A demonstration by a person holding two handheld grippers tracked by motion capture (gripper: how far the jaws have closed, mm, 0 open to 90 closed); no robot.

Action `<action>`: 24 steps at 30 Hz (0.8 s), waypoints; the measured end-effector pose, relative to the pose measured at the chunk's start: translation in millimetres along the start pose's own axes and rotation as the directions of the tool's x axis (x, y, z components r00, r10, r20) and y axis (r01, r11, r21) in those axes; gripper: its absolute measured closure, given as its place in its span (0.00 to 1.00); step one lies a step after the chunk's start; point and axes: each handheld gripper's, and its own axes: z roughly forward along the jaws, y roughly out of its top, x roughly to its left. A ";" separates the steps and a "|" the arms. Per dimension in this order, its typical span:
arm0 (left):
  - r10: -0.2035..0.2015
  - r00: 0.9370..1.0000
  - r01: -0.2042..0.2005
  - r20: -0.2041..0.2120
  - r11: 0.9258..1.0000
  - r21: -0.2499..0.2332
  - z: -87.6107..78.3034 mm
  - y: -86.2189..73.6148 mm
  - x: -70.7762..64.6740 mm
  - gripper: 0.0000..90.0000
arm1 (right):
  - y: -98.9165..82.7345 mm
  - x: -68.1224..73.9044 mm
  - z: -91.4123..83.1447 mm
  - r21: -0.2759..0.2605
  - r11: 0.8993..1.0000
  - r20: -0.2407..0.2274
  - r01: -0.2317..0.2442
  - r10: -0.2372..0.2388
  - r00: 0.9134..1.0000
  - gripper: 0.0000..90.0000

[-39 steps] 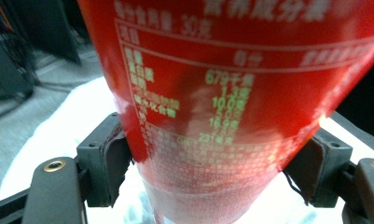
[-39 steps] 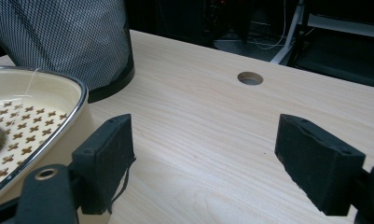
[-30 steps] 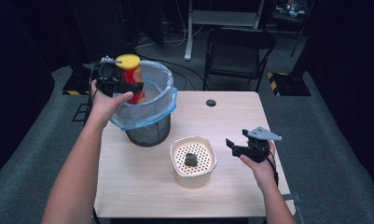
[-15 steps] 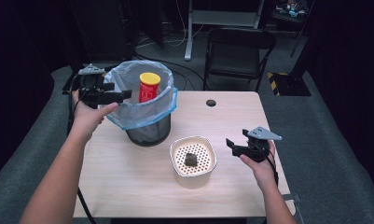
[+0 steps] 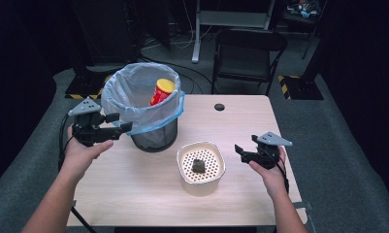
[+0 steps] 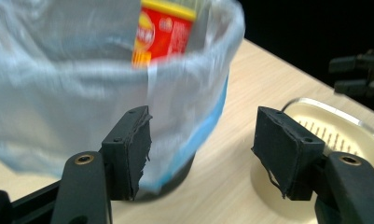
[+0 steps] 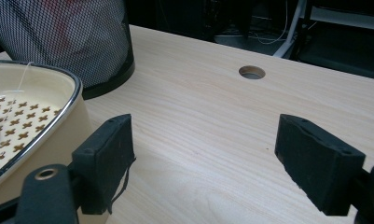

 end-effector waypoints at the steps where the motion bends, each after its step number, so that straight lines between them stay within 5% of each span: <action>1: -0.004 1.000 0.004 -0.009 1.000 -0.001 1.2 -6.4 0.2 0.40 | -0.3 -0.1 -0.1 0.001 1.000 0.001 0.000 0.000 1.000 0.21; 12: -0.078 0.996 0.079 -0.042 0.996 0.037 19.2 -78.1 15.6 0.38 | -6.5 -3.7 -2.3 0.021 1.000 0.018 -0.016 0.016 1.000 0.21; 17: -0.085 0.993 0.089 -0.083 0.995 0.044 25.5 -104.1 20.9 0.38 | -10.8 -7.2 -1.8 0.032 0.999 0.037 -0.006 0.005 0.999 0.21; 24: -0.085 0.993 0.087 -0.086 0.996 0.028 31.2 -130.1 22.7 0.37 | -19.4 -12.4 2.6 0.069 0.998 0.057 0.000 -0.003 0.998 0.22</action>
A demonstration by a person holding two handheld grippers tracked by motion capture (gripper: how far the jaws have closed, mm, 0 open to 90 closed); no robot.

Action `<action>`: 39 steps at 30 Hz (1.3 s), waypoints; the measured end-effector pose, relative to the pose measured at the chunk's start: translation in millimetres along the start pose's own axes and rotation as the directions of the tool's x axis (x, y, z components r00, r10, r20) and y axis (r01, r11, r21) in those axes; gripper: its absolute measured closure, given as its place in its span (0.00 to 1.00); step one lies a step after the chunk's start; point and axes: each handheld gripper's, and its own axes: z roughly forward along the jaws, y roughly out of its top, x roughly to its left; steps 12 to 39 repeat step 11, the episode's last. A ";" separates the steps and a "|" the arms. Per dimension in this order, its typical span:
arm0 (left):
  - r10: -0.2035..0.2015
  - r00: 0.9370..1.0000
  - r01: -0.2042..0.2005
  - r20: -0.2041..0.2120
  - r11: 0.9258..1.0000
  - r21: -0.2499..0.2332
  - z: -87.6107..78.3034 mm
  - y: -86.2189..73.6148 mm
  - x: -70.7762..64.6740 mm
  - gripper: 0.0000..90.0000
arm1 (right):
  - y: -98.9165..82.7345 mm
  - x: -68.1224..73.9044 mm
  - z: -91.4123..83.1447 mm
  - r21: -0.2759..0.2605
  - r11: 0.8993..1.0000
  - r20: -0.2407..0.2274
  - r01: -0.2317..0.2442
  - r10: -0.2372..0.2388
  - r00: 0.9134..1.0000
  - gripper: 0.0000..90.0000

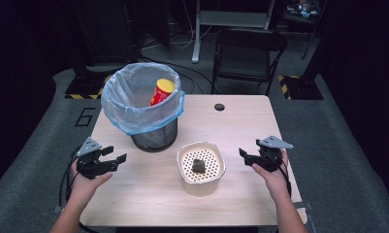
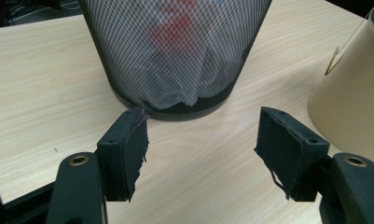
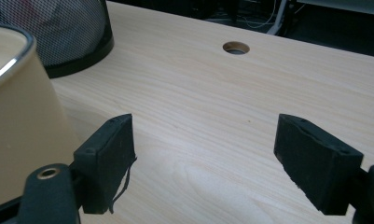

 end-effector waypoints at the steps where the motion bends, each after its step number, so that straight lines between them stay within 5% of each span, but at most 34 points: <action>1: -0.009 1.000 0.009 0.001 1.000 0.000 1.2 -3.6 0.3 0.37 | -0.7 -0.4 0.3 0.005 1.000 0.005 0.007 -0.007 1.000 0.22; 7: -0.027 0.998 0.027 -0.054 1.000 0.002 11.3 -27.4 8.3 0.32 | -4.9 -1.7 3.1 0.019 1.000 0.022 0.022 -0.022 1.000 0.23; 11: -0.096 0.993 0.099 -0.067 0.994 0.047 24.7 -46.2 20.3 0.32 | -12.9 -5.3 8.8 0.063 0.997 0.055 0.042 -0.046 0.997 0.23; 39: -0.096 0.993 0.099 -0.067 0.994 0.047 24.7 -46.2 20.3 0.32 | -12.9 -5.3 8.8 0.063 0.997 0.055 0.042 -0.046 0.997 0.23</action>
